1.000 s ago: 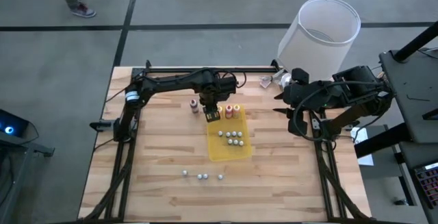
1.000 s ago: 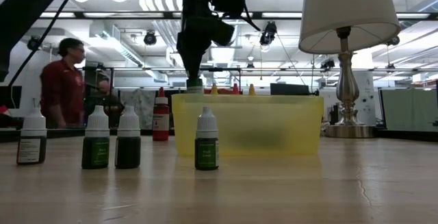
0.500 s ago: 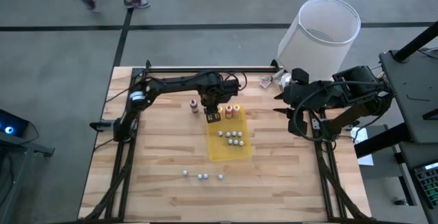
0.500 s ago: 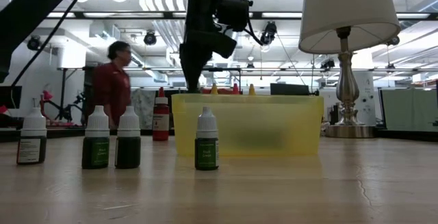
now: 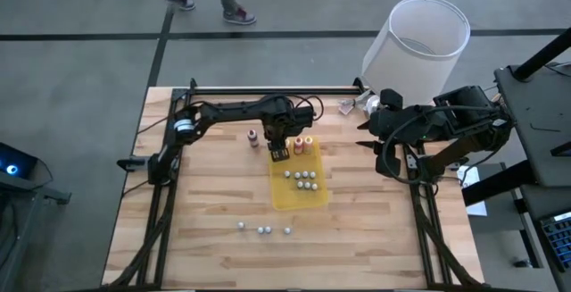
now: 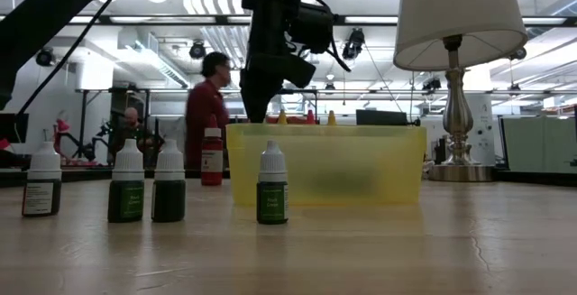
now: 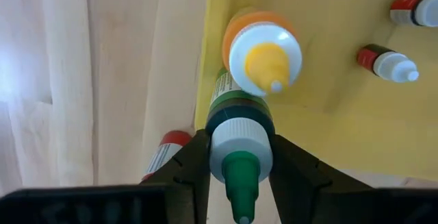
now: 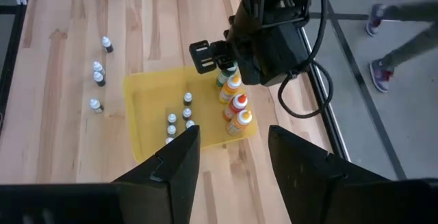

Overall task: Pick & Place food coloring
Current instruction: Put the large green food coloring bottle into the bin, then put the large red food coloring bottle into the bin

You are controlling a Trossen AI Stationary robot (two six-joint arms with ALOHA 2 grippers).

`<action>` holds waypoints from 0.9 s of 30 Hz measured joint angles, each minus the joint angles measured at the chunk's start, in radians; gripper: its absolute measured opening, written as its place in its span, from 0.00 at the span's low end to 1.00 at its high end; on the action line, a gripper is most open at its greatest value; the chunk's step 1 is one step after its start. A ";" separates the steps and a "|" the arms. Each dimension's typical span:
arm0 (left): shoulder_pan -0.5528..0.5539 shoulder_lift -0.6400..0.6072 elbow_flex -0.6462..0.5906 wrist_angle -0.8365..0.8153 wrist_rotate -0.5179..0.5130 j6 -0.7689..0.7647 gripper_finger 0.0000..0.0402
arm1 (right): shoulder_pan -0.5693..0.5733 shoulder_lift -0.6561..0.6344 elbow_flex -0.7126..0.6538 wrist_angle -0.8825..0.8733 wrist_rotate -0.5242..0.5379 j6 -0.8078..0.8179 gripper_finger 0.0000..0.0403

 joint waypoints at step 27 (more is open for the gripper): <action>0.000 0.023 0.000 0.013 0.002 0.019 0.42 | 0.000 0.000 0.000 0.000 0.000 0.000 0.41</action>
